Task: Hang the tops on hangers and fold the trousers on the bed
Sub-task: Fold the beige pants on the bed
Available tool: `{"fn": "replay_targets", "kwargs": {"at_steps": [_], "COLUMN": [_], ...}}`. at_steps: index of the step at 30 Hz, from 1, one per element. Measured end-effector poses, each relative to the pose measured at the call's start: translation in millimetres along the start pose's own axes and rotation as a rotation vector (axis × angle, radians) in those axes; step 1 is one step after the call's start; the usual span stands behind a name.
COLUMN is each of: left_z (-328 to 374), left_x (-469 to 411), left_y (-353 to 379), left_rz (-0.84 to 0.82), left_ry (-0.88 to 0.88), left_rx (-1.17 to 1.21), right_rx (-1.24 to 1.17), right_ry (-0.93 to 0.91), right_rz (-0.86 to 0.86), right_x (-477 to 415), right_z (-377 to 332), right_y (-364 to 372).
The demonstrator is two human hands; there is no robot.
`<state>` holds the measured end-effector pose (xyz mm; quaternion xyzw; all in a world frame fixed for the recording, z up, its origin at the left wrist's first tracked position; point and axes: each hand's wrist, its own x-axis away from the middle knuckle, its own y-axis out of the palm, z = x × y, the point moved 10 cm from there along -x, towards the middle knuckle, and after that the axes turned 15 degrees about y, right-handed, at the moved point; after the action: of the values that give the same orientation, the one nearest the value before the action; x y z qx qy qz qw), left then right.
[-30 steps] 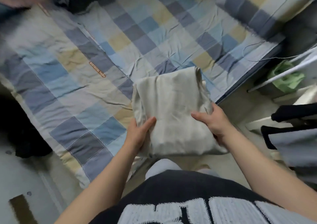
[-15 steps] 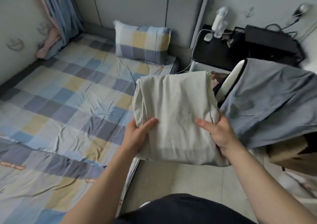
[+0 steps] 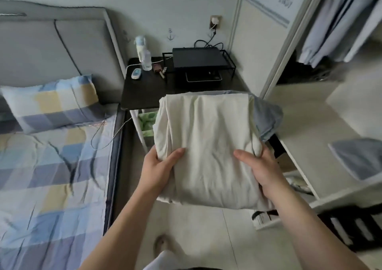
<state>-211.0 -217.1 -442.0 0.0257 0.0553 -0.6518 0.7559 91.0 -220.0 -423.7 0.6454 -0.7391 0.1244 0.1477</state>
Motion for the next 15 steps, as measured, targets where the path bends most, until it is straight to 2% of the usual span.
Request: {"fn": "replay_targets", "kwargs": {"at_steps": [8,15], "left_z": [8.2,6.6], "left_x": [-133.2,-219.0], "left_y": [177.6,345.5], "left_rz": [-0.363,-0.711], "left_ry": [0.084,0.1], "left_rx": [0.038,-0.028], "right_rx": [-0.19,-0.37], "right_ry": [0.006,0.051], "right_rz": [0.288,0.676], "right_x": [-64.1,-83.5], "right_z": [-23.5,-33.8], "right_y": [-124.0,-220.4]}}
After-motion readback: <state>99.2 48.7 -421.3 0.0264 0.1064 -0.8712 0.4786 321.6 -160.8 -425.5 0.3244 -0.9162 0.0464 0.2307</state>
